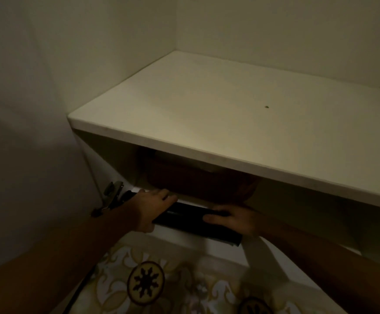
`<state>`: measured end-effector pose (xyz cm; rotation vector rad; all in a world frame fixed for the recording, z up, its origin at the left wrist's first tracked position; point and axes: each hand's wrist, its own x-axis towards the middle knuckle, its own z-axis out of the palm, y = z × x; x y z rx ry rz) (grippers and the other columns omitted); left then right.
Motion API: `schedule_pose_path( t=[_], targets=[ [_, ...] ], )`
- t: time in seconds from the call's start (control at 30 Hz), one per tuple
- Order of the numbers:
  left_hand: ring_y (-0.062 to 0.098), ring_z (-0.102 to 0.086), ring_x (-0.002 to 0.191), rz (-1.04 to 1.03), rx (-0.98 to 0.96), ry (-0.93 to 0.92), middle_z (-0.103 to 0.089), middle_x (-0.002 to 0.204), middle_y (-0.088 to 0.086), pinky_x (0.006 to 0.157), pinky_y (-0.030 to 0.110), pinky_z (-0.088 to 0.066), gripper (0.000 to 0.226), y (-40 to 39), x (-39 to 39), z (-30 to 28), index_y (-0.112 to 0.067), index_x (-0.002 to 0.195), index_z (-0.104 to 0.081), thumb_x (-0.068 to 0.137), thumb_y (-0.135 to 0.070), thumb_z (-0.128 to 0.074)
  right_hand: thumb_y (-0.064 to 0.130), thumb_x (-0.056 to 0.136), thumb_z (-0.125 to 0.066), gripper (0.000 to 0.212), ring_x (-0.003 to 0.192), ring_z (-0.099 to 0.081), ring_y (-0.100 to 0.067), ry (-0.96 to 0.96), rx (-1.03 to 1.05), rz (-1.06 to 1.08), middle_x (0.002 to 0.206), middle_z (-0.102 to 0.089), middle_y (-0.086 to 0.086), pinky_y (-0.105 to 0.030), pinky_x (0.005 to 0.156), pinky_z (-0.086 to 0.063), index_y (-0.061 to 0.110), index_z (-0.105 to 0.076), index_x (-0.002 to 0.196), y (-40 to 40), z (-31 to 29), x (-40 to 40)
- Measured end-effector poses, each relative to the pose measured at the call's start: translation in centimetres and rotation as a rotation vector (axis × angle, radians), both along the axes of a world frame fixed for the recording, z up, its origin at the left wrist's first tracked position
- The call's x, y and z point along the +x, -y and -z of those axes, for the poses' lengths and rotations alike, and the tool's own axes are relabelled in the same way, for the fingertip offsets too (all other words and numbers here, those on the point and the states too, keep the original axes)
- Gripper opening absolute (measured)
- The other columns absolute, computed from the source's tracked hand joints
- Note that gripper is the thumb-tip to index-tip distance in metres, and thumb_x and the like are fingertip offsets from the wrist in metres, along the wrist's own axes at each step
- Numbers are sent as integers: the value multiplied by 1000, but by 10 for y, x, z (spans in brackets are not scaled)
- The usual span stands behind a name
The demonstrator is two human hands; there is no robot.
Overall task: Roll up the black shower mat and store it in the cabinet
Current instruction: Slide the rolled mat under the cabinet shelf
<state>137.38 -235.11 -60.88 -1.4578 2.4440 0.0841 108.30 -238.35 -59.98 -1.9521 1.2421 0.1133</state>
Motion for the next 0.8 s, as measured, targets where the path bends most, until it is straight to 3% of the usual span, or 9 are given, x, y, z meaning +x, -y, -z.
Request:
schedule_pose_path(
  t=[0.1, 0.17, 0.27, 0.37, 0.47, 0.57, 0.63, 0.7, 0.8],
  targets=[
    [31, -49, 116, -44, 10, -8, -40, 135, 9, 93, 47, -45, 91, 2, -1, 0, -24, 143, -23, 68, -29, -73, 94, 76, -32, 76, 105, -63, -10, -59, -274, -106, 120, -67, 8, -35, 94, -53, 42, -59, 125, -3, -3, 5],
    [31, -49, 111, -73, 8, -24, -43, 128, 10, 91, 45, -47, 86, 4, -2, 0, -24, 140, -28, 66, -32, -72, 88, 79, -39, 73, 108, -63, -13, -14, -390, -165, 126, -63, 6, -36, 91, -54, 42, -48, 134, -9, 0, 8],
    [29, -53, 106, -102, -34, -41, -51, 121, 8, 88, 40, -45, 79, 9, -2, -4, -25, 136, -36, 66, -41, -71, 82, 75, -52, 91, 103, -64, -24, -145, -676, -299, 132, -57, -3, -33, 79, -56, 34, -28, 149, -18, 13, 6],
    [30, -59, 104, -112, -106, -16, -58, 120, 8, 80, 35, -43, 95, 15, -3, -3, -17, 148, -24, 68, -44, -68, 63, 83, -61, 84, 95, -66, -33, -225, -926, -278, 127, -58, -13, -33, 67, -54, 24, -34, 152, -25, 25, -1],
    [29, -60, 108, -128, -118, -25, -62, 120, 6, 81, 33, -44, 99, 20, 0, 1, -18, 152, -17, 70, -42, -66, 60, 87, -58, 79, 99, -64, -35, -215, -855, -189, 130, -56, -13, -37, 74, -56, 29, -31, 154, -21, 27, -2],
    [24, -63, 101, -124, -73, -128, -65, 109, -2, 76, 28, -43, 69, 24, 9, 4, -28, 131, -44, 67, -38, -67, 61, 90, -54, 80, 97, -67, -29, -177, -669, -218, 124, -64, -8, -37, 79, -57, 33, -18, 156, -11, 23, 4],
    [22, -65, 96, -121, -68, -165, -66, 102, -6, 73, 26, -42, 60, 24, 15, 5, -31, 122, -47, 64, -38, -65, 60, 89, -55, 83, 97, -67, -30, -161, -657, -216, 120, -67, -8, -37, 79, -57, 31, -17, 157, -9, 23, 8],
    [23, -64, 96, -113, -90, -134, -66, 104, -4, 75, 29, -46, 73, 22, 17, 7, -28, 133, -41, 64, -41, -63, 60, 87, -57, 85, 102, -66, -32, -160, -691, -184, 126, -64, -9, -35, 81, -56, 30, -19, 157, -12, 26, 9],
    [28, -55, 112, -105, -121, 24, -54, 128, 6, 91, 38, -46, 96, 19, 13, 13, -19, 148, -18, 68, -43, -64, 61, 83, -60, 87, 113, -61, -35, -169, -737, -182, 135, -57, -10, -37, 87, -54, 28, -24, 156, -15, 28, 11]
  ],
)
